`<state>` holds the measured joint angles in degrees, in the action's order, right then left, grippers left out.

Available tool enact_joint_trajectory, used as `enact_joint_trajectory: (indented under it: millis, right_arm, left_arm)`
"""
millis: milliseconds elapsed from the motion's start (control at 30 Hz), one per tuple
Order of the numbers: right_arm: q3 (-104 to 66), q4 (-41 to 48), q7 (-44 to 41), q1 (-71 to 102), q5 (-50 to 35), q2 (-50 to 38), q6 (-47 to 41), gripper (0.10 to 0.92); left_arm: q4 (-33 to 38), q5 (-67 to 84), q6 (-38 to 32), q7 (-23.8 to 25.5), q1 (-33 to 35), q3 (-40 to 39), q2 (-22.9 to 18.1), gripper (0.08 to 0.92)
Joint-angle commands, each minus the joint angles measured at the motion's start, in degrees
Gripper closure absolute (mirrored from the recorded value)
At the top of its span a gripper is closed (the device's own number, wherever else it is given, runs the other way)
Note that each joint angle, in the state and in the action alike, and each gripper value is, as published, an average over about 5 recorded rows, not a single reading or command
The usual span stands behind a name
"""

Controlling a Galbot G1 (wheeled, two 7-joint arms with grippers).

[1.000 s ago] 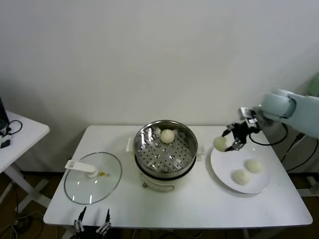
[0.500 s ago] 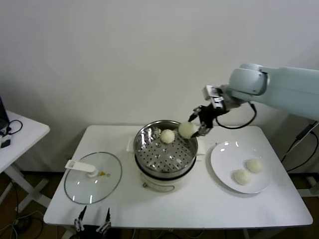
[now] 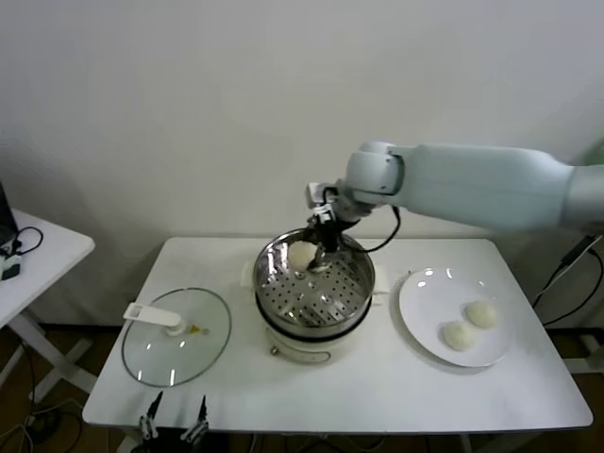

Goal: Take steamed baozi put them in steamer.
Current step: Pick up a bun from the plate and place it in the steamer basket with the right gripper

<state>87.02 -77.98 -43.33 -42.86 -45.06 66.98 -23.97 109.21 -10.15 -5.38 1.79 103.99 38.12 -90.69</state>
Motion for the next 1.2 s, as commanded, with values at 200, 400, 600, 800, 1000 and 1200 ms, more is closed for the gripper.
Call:
enact_joint_trajectory:
  millis: [200,400,600,800,1000,1200]
  right_arm:
    - [-1.9,8.3,1.5,10.2,7.0,8.5,-1.3,0.364]
    - [-2.2,9.5,1.4,11.4,7.6,9.1,-1.2,0.364]
    - [-2.0,9.5,1.1,11.4,8.3,9.2,-1.2,0.364]
    - [-2.1,9.1,1.2,11.3,8.7,8.7,-0.4,0.357]
    - [-1.3,7.3,0.8,8.6,7.5,6.9,0.4,0.233]
    - [2.5,2.0,-0.9,0.4,1.4,0.2,1.5,0.203]
  left_arm:
    - [-0.8,-0.1,-0.1,0.1,-0.6,0.1,-0.4,0.177]
    - [-0.9,-0.1,-0.1,0.2,-0.7,0.1,-0.4,0.177]
    - [-0.8,-0.1,0.0,0.2,-0.6,0.2,-0.3,0.177]
    - [-0.7,-0.1,0.0,0.2,-0.5,0.1,-0.4,0.177]
    - [-0.3,-0.2,0.2,0.2,-0.2,0.1,-0.4,0.177]
    - [0.1,-0.4,0.4,0.2,0.0,0.0,-0.5,0.177]
